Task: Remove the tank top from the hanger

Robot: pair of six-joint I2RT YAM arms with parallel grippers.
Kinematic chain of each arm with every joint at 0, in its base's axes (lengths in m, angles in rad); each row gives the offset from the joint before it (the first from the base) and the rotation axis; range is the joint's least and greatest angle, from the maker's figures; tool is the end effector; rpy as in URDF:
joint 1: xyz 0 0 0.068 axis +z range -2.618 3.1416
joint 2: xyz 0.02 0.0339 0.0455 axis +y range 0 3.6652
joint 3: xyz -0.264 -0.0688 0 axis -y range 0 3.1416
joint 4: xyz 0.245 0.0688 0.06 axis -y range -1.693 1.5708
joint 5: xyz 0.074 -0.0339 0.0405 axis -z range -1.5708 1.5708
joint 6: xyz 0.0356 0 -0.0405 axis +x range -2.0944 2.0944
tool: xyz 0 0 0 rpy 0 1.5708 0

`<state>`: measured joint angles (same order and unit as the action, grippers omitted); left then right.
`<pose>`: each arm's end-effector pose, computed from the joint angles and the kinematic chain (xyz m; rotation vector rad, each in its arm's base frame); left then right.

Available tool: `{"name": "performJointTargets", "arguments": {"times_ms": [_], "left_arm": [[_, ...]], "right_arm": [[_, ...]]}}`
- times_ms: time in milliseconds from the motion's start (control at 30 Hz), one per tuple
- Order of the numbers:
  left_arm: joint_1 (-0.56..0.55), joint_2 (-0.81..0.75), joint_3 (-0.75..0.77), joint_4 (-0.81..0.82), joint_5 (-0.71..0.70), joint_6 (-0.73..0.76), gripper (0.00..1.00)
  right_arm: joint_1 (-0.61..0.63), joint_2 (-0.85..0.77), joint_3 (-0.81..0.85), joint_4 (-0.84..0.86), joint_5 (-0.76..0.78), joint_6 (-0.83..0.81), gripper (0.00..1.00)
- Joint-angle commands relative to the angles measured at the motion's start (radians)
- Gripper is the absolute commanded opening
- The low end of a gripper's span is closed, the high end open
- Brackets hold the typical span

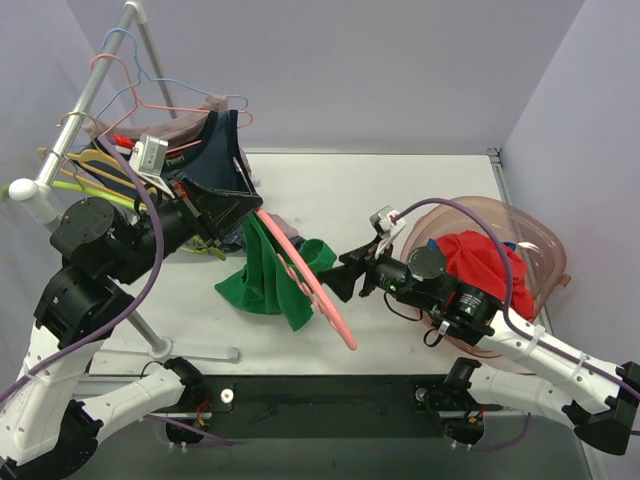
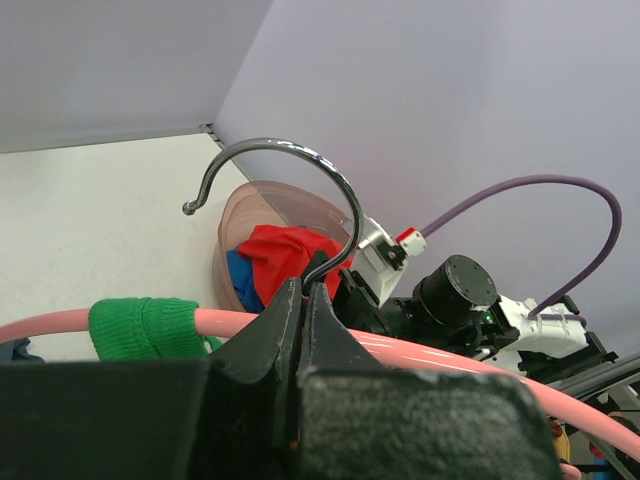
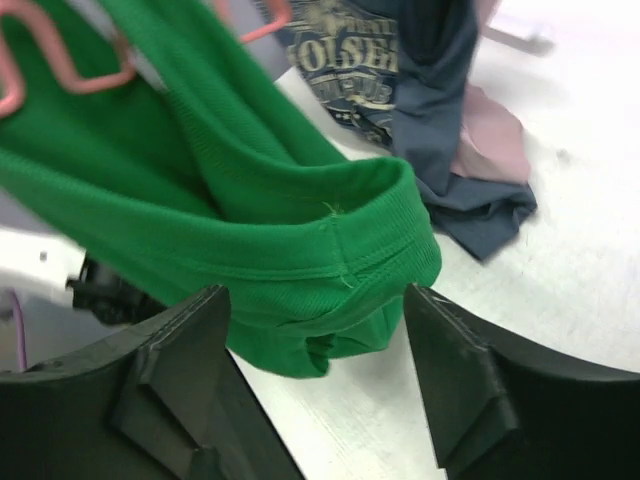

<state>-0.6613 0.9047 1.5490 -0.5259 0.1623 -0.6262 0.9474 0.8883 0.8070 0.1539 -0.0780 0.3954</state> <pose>0.0952 -0.0814 0.5291 0.1699 1.5548 -1.1540 0.1214 0.1735 0.3662 -0.5026 1.5272 1.1237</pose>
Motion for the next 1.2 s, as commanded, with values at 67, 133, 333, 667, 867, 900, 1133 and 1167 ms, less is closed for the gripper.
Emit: {"name": "performJointTargets", "arguments": {"times_ms": [67,133,333,667,867,900,1133,1167], "left_arm": [[0.002,-0.001,0.028,0.136,0.042,-0.029,0.00],[0.002,0.000,0.025,0.144,0.049,-0.035,0.00],[0.002,0.014,0.026,0.173,0.082,-0.044,0.00],[0.002,0.025,0.019,0.191,0.097,-0.050,0.00],[0.002,0.014,-0.015,0.237,0.129,-0.092,0.00],[0.002,0.010,-0.020,0.253,0.134,-0.096,0.00],[0.003,0.008,-0.056,0.320,0.184,-0.159,0.00],[0.002,0.005,-0.059,0.332,0.200,-0.176,0.00]], "right_arm": [[-0.009,-0.052,0.026,0.064,-0.290,-0.231,0.83],[-0.009,-0.034,0.040,0.073,-0.334,-0.291,0.88],[-0.006,0.089,0.128,0.078,-0.448,-0.359,1.00],[0.024,0.297,0.135,0.281,-0.315,-0.329,0.99],[0.042,0.385,0.092,0.464,-0.286,-0.319,1.00],[0.042,0.411,0.106,0.472,-0.286,-0.314,0.97],[0.028,0.514,0.165,0.464,-0.212,-0.250,0.10],[0.022,0.520,0.172,0.451,-0.201,-0.225,0.05]]}}
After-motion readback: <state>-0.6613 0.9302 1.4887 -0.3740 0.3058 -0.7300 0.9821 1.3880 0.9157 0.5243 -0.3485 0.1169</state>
